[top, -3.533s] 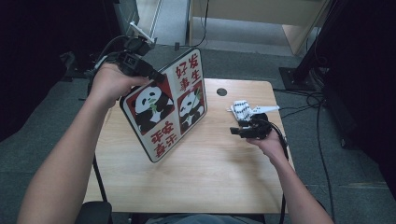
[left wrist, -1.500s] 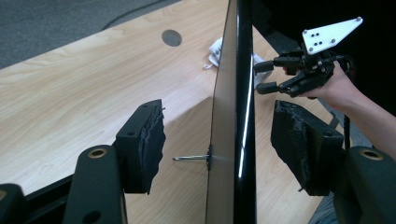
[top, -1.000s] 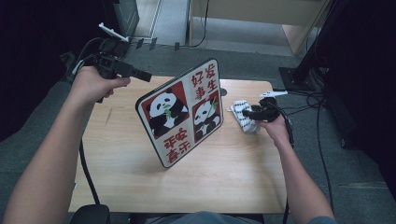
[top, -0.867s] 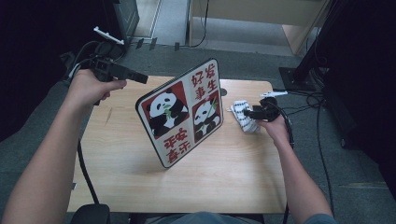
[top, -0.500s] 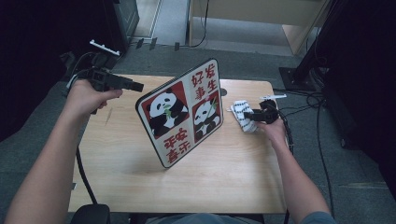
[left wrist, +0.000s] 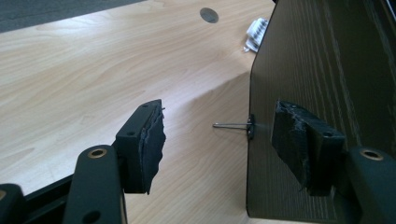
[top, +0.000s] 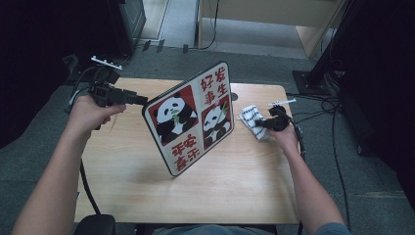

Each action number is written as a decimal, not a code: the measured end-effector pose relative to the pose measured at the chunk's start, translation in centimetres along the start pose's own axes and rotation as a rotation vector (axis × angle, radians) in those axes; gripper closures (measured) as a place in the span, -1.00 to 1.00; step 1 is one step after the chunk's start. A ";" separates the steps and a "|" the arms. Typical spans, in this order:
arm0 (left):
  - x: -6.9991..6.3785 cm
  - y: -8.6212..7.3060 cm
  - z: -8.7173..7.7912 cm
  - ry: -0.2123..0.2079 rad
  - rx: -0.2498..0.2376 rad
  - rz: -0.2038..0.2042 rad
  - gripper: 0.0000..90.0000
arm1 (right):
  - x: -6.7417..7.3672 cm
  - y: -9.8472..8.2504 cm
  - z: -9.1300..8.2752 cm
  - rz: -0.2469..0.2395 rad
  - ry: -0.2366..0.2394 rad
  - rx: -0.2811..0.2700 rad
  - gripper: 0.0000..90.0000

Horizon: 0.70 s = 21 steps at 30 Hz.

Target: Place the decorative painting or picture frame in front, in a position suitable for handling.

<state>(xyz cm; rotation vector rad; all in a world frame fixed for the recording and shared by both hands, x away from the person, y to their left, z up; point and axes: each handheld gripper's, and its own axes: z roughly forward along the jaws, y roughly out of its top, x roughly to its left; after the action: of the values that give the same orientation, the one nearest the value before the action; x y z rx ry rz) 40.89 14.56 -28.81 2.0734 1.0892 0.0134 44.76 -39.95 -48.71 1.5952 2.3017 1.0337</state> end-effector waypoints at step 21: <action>-0.9 -4.9 0.8 -0.026 -0.025 -0.029 -0.22 | 3.6 1.6 -4.2 -0.054 0.129 -0.031 0.79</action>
<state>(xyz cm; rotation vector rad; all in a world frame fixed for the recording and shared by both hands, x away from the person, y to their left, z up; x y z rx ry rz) 37.18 15.09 -32.23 2.0301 1.0977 -0.0141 42.38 -38.34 -43.72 1.4881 2.3836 1.1857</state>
